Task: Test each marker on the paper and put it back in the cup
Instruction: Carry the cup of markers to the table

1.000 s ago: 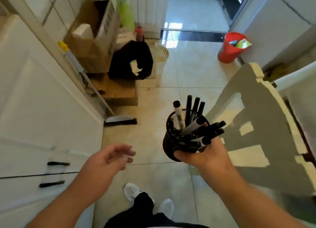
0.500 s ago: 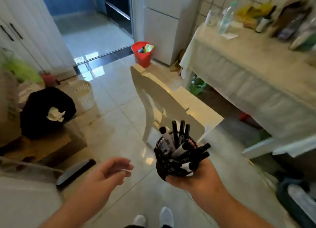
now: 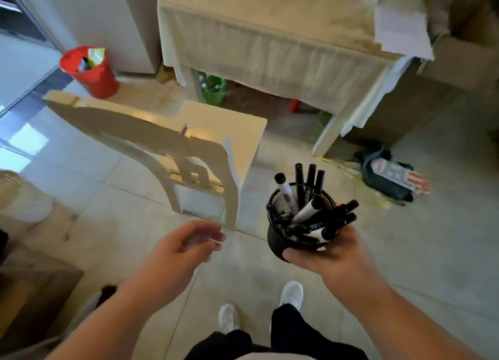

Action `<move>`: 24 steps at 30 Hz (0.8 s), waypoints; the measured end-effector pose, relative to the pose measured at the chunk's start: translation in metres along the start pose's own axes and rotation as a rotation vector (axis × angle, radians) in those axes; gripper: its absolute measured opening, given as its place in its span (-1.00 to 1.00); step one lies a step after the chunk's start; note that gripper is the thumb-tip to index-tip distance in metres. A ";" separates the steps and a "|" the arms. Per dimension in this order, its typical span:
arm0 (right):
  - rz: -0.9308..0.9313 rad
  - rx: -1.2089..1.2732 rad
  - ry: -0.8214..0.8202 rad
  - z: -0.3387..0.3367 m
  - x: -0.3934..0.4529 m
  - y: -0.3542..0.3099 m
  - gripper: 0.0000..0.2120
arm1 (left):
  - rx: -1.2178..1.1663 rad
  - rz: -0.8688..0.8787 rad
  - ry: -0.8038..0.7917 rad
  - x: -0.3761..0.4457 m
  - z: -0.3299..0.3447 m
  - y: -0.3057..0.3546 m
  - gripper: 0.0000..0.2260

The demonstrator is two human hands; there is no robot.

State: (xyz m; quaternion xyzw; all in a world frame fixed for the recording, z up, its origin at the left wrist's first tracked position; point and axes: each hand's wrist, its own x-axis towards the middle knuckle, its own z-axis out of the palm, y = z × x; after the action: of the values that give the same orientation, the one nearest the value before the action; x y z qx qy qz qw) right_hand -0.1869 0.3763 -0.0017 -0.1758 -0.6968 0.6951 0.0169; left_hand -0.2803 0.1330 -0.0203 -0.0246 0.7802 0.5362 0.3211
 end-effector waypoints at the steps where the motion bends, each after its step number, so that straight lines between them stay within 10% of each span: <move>1: 0.001 -0.002 0.021 -0.007 -0.003 0.001 -0.58 | 0.014 0.007 -0.022 0.003 0.008 0.005 -0.80; 24: -0.037 0.053 0.144 -0.274 0.005 0.004 -0.46 | 0.085 0.128 -0.068 0.033 0.261 0.112 -0.69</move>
State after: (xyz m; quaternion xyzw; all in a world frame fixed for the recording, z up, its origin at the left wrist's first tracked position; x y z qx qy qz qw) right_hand -0.1176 0.6416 0.0019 -0.2119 -0.6782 0.6986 0.0845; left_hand -0.2257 0.4136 -0.0029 0.0572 0.7908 0.5228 0.3132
